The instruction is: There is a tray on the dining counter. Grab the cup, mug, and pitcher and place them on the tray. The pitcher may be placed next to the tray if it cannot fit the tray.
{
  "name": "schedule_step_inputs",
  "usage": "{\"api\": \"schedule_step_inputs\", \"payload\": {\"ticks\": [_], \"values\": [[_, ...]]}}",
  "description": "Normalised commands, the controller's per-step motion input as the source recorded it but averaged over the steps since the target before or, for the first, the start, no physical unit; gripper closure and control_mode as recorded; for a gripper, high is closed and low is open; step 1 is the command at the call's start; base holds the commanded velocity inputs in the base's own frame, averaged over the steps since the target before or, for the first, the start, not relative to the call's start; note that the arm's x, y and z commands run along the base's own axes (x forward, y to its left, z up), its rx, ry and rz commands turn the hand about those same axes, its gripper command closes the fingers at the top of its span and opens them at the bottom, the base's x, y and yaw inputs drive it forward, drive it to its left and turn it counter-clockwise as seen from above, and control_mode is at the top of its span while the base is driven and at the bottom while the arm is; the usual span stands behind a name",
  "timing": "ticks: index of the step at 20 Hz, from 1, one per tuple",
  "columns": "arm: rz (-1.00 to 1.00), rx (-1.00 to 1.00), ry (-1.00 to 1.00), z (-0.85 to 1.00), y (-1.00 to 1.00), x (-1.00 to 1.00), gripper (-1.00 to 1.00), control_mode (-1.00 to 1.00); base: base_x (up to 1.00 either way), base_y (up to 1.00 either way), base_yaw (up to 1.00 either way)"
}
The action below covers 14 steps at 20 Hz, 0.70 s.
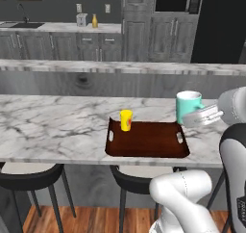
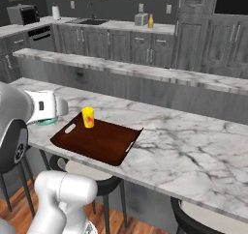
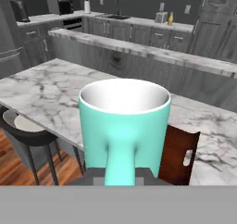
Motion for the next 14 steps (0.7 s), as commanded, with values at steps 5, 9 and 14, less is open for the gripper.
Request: {"api": "schedule_step_inputs", "payload": {"ticks": [5,9,14], "values": [[0.13,0.0,0.06,-0.46,0.05,0.01,1.0,-1.0,0.0,0.0,0.0],[0.17,0.0,0.01,-0.52,0.0,0.25,1.0,-1.0,0.0,0.0,0.0],[0.15,0.0,0.02,-0.41,0.0,0.43,1.0,-1.0,0.0,0.0,0.0]]}}
